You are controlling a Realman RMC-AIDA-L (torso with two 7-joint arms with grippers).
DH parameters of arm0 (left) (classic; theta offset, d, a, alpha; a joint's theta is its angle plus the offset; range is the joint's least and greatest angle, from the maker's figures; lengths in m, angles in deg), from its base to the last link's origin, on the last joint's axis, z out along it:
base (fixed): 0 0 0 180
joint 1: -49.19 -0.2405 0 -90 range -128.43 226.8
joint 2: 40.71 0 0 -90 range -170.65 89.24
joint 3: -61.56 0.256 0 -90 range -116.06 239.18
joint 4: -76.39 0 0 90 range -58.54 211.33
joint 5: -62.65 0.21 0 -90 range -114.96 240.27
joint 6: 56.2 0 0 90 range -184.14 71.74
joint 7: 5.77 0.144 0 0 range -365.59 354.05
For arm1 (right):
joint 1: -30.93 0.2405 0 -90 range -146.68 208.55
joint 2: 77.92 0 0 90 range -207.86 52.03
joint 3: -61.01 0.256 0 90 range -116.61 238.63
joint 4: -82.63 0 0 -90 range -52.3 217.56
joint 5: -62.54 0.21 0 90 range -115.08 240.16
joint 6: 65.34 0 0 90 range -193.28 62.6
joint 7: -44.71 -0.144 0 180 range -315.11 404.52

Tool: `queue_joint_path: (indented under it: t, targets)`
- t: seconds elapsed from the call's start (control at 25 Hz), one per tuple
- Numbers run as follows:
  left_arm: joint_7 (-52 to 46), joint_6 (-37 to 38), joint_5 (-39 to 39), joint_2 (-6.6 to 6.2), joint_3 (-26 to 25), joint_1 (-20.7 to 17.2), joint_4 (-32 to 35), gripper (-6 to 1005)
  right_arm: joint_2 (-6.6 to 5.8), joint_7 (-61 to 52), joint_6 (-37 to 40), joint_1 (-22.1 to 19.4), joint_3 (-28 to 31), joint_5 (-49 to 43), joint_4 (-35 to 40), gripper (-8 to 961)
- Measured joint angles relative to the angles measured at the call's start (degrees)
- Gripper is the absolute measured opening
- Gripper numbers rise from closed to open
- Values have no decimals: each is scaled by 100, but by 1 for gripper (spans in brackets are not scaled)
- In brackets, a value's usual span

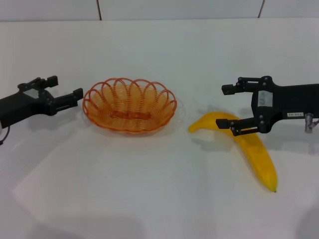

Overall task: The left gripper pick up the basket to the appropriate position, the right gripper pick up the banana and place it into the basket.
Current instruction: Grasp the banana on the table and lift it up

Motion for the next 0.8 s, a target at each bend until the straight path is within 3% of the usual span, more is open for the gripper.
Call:
queue_joint_path:
  t: [0.32,0.52,0.8]
  targets:
    - [1124,863,-231,-39,-51,-425,146,921,10,-63,0,3,-22,0,15,861]
    - [1286,1633,-178,-58,-43,-687,394,921,29,-201,10,42,-130,-29,133,860]
    - [1278,2056,-31,-106,1,-958,455,921,89,-486,-99,-65,-380,-27,440,860]
